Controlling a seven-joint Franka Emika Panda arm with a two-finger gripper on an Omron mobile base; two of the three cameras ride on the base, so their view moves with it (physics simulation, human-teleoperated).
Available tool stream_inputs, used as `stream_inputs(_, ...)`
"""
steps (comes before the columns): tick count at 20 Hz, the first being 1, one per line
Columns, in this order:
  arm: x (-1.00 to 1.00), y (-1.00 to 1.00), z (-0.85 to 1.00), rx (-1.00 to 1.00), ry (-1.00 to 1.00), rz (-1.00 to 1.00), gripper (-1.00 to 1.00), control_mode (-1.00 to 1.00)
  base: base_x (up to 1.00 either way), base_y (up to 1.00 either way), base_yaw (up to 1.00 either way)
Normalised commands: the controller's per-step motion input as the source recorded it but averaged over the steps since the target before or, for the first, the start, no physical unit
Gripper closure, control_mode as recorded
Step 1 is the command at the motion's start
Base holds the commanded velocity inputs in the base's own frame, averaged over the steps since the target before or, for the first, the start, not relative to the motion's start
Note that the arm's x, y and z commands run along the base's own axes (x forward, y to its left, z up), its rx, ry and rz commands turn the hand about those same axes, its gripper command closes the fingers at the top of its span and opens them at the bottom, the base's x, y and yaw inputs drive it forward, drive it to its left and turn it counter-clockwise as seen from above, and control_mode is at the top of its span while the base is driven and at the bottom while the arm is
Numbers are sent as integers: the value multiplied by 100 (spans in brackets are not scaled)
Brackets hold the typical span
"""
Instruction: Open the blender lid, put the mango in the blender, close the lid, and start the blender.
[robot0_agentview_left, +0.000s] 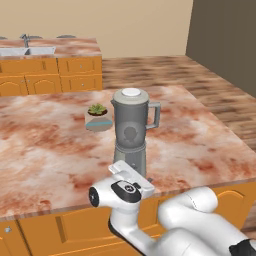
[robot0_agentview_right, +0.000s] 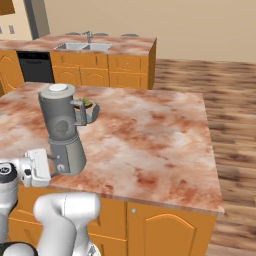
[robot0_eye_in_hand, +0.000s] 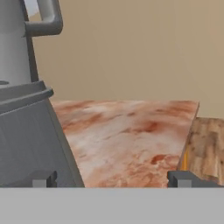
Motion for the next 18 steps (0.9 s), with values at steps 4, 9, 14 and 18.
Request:
stream_inputs(4,28,0,-19,0,-5,0,-100,-100,0,0,0)
stream_inputs(9,34,0,-18,0,-4,0,-100,-100,0,0,0)
stream_inputs(14,32,0,-27,0,-2,0,-100,-100,0,0,0)
stream_inputs(18,39,0,-26,0,-4,0,-100,-100,0,0,0)
